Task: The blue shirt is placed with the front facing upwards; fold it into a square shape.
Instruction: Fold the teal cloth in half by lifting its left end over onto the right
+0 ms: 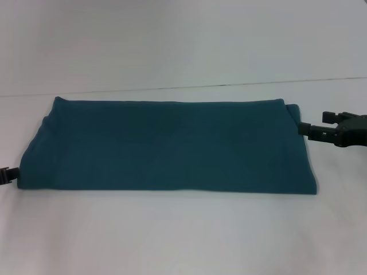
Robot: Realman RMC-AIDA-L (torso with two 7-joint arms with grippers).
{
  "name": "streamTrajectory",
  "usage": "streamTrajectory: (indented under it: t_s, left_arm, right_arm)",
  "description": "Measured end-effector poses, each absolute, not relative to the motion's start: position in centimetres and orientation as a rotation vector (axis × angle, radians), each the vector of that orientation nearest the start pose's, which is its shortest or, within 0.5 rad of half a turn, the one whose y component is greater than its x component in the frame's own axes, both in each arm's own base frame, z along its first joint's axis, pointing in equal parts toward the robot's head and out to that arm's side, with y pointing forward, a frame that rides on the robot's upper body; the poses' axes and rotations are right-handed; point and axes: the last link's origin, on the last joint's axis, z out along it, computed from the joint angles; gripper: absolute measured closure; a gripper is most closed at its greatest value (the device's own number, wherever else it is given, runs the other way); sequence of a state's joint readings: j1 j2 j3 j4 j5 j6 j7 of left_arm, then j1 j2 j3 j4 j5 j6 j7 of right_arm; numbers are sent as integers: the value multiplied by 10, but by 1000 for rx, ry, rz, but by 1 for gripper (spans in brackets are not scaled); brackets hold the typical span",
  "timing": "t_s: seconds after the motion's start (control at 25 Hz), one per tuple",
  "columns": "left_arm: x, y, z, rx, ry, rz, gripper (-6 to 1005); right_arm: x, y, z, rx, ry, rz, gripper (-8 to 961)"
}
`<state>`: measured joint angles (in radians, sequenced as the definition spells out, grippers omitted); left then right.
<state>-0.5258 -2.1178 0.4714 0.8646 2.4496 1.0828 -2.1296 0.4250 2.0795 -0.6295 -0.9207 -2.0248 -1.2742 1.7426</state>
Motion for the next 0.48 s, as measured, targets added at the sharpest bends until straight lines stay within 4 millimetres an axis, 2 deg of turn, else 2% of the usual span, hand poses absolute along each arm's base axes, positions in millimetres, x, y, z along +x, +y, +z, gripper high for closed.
streamTrajectory:
  t_s: [0.36, 0.48]
  left_arm:
    - [-348, 366, 56, -1894, -1455, -321, 957]
    - [-348, 367, 56, -1882, -1474, -331, 866]
  right_arm:
    - [309, 359, 67, -2224, 961, 507, 37]
    - [309, 360, 67, -2219, 964, 498, 37]
